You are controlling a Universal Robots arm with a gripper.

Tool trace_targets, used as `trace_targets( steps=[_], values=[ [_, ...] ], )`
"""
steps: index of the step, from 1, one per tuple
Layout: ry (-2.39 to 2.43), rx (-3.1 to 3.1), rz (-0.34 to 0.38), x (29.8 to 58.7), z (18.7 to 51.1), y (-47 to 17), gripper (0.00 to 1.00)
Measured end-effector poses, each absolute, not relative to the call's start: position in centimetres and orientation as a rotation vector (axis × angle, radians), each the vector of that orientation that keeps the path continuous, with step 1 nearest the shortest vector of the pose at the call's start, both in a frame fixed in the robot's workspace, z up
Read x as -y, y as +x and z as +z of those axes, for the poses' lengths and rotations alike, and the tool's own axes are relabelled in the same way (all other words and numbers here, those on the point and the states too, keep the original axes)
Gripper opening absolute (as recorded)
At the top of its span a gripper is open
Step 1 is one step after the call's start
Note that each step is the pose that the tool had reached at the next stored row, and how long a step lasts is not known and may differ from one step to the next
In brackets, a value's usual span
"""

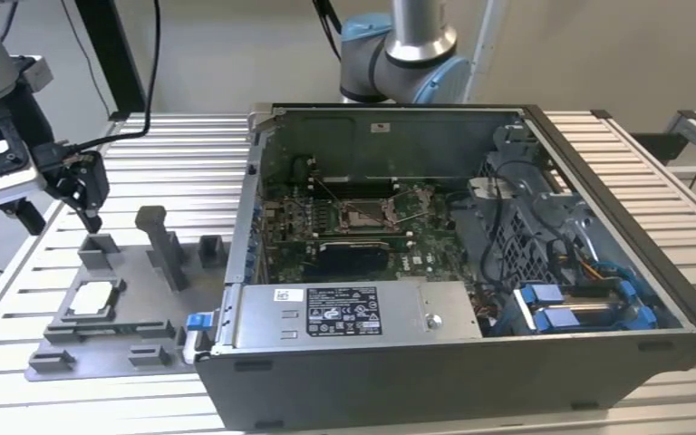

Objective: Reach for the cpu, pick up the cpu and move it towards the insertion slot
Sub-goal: 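Pick up the cpu and move it towards the insertion slot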

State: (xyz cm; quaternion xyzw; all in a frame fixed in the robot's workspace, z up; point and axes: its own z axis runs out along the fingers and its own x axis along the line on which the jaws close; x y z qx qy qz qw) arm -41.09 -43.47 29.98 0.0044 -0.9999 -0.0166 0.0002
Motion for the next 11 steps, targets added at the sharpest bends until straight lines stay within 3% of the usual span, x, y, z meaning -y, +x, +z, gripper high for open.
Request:
trace_targets(
  steps=[11],
  values=[
    [0.014,3.141,-0.052,43.47,28.96,-41.19,1.0]
  ],
)
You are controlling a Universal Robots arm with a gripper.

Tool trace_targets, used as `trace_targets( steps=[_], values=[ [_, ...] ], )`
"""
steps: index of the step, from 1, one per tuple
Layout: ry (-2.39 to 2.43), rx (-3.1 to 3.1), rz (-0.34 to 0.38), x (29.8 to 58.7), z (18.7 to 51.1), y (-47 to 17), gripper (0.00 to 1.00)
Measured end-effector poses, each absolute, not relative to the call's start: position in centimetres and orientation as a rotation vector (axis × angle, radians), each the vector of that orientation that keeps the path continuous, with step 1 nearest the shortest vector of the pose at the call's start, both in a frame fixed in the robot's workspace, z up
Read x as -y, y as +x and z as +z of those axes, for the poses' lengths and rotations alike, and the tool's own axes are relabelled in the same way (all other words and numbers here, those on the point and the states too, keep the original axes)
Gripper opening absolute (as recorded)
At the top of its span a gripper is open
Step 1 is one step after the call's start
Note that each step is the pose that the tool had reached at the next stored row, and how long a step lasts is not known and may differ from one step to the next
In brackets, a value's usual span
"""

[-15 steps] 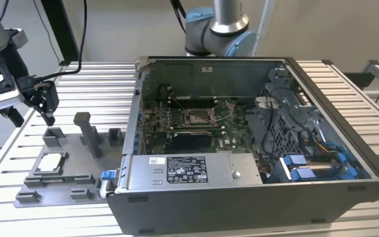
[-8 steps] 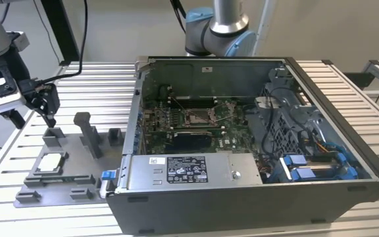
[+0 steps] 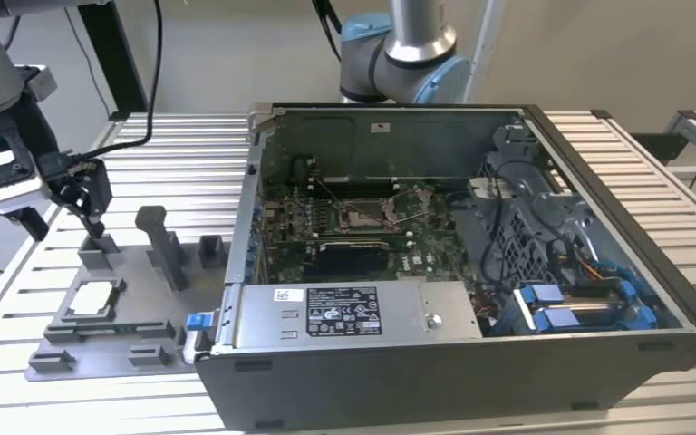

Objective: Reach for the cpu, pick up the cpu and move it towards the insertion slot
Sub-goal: 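Pick up the cpu and move it towards the insertion slot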

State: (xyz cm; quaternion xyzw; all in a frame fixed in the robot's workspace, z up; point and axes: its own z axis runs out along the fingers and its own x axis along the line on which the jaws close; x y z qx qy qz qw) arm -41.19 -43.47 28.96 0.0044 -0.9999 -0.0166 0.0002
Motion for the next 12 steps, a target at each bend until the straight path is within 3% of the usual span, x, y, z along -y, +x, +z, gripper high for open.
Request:
trace_targets(
  steps=[12],
  values=[
    [0.014,3.141,-0.052,43.5,27.8,-41.5,1.0]
  ],
)
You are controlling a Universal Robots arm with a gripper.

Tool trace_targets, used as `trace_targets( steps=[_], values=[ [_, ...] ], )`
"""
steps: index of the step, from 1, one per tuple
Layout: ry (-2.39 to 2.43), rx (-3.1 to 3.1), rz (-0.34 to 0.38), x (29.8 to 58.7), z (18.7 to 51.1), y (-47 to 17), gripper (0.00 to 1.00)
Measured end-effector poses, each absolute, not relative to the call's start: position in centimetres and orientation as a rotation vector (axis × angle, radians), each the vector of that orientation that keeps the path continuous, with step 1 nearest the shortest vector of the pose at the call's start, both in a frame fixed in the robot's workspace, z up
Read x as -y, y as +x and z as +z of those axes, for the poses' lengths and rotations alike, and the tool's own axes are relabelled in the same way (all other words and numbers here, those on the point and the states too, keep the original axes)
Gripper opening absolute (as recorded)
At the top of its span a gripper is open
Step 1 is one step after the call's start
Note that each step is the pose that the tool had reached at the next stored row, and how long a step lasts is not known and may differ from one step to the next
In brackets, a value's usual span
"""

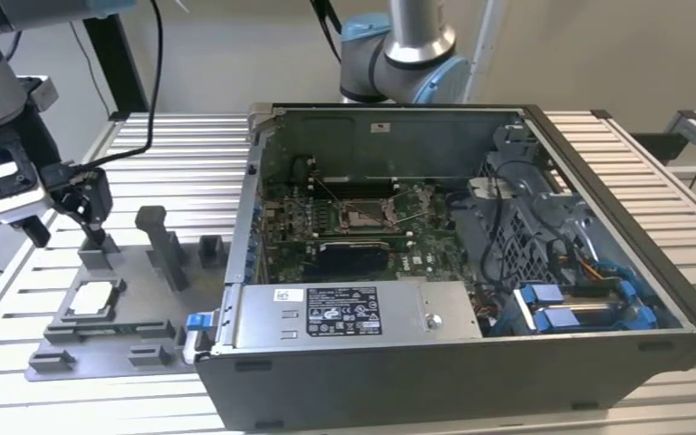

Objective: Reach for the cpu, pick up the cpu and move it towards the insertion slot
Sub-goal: 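Pick up the cpu and move it towards the insertion slot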

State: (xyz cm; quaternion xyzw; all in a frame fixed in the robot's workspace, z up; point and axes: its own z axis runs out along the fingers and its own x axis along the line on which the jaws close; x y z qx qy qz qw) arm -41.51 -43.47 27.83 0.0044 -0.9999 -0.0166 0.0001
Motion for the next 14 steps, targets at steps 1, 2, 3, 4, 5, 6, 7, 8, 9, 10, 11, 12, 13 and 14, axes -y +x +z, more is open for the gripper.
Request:
trace_targets(
  steps=[1,2,3,4,5,6,7,8,9,10,11,12,13,14],
  values=[
    [0.014,3.141,-0.052,43.5,27.7,-41.5,1.0],
    [0.014,3.141,-0.052,43.5,27.6,-41.5,1.0],
    [0.014,3.141,-0.052,43.5,27.5,-41.5,1.0],
    [0.014,3.141,-0.052,43.5,27.4,-41.6,1.0],
    [0.014,3.141,-0.052,43.5,27.3,-41.6,1.0],
    [0.014,3.141,-0.052,43.5,27.2,-41.6,1.0],
    [0.014,3.141,-0.052,43.5,27.1,-41.6,1.0],
    [0.014,3.141,-0.052,43.5,27.0,-41.6,1.0],
    [0.014,3.141,-0.052,43.5,26.9,-41.6,1.0],
    [0.014,3.141,-0.052,43.6,26.8,-41.6,1.0],
    [0.014,3.141,-0.052,43.6,26.7,-41.6,1.0],
    [0.014,3.141,-0.052,43.7,26.6,-41.6,1.0],
    [0.014,3.141,-0.052,43.7,26.4,-41.6,1.0],
    [0.014,3.141,-0.052,43.8,26.3,-41.6,1.0]
  ],
)
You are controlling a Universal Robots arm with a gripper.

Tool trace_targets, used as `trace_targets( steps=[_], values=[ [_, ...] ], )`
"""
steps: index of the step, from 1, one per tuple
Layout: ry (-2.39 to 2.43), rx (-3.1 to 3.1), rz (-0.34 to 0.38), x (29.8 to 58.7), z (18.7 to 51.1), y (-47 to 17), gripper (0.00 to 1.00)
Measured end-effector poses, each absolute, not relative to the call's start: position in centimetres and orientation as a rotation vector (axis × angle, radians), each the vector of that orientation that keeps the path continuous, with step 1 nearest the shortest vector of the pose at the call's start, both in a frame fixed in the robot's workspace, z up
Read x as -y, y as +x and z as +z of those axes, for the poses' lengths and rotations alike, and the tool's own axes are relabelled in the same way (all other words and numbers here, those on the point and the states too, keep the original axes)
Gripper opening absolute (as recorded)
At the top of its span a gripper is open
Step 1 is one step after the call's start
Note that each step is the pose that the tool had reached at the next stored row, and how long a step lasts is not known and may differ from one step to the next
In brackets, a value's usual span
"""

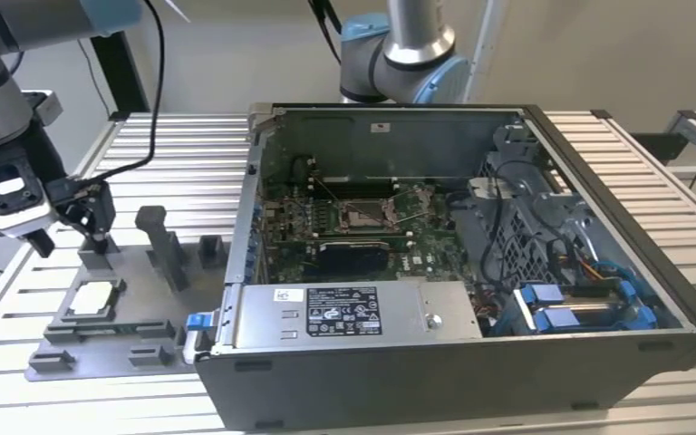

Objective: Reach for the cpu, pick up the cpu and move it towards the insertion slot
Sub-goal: 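Pick up the cpu and move it towards the insertion slot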

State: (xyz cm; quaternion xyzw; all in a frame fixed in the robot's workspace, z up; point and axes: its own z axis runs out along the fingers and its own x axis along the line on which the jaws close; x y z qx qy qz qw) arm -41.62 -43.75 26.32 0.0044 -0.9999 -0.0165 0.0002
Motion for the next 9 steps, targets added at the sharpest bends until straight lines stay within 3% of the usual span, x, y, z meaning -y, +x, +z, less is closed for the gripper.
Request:
trace_targets(
  steps=[9],
  values=[
    [0.014,3.141,-0.052,44.2,25.2,-41.6,1.0]
  ],
)
